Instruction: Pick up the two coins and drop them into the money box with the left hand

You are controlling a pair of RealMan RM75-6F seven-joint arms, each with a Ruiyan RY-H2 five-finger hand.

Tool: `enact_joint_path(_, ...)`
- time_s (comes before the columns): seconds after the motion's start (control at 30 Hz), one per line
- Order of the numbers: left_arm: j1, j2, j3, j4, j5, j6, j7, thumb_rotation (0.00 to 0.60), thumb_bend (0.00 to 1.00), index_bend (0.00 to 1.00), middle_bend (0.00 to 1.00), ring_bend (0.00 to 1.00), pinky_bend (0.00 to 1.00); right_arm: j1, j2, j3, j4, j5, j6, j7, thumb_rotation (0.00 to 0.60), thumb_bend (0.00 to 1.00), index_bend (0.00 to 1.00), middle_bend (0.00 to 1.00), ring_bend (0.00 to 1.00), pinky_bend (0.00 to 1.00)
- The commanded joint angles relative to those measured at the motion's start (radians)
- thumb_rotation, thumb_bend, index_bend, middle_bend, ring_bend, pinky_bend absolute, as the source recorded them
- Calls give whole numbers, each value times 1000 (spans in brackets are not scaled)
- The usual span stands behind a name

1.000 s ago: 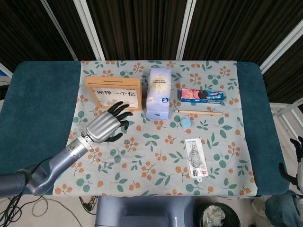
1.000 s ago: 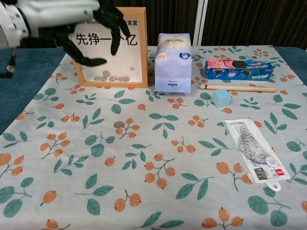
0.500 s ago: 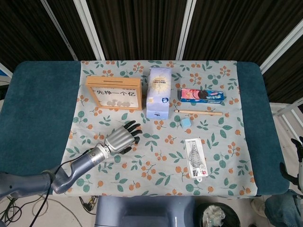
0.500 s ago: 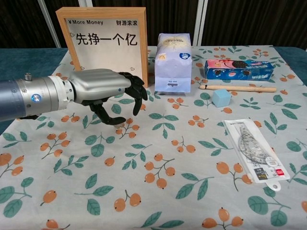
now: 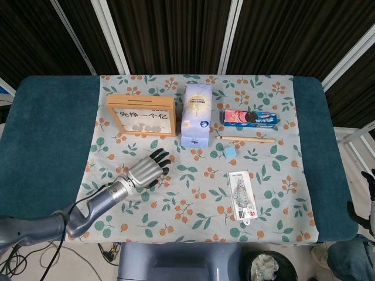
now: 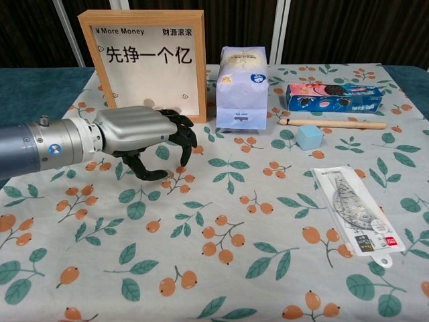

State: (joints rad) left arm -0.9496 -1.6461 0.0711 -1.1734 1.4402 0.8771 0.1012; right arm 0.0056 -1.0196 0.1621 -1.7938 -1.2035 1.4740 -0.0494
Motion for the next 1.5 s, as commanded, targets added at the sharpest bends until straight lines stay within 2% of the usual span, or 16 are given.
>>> enact_joint_path(0.03, 6, -13, -3, 22, 9, -12, -10, 600, 372, 397, 173, 0, 0, 0, 0, 0, -1, 1, 0, -1, 600, 439, 146, 69, 10, 0)
enact_joint_path(0.7, 41, -46, -9, 121, 64, -19, -50, 600, 377, 398, 172, 0, 0, 0, 1, 1, 0, 3, -1, -1, 600, 440, 146, 69, 11, 0)
enact_joint_path(1.5, 51, -52, -20, 137, 103, -31, -51, 600, 377, 414, 174, 0, 0, 1, 4, 2, -3, 10, -4, -2, 600, 439, 145, 69, 10, 0)
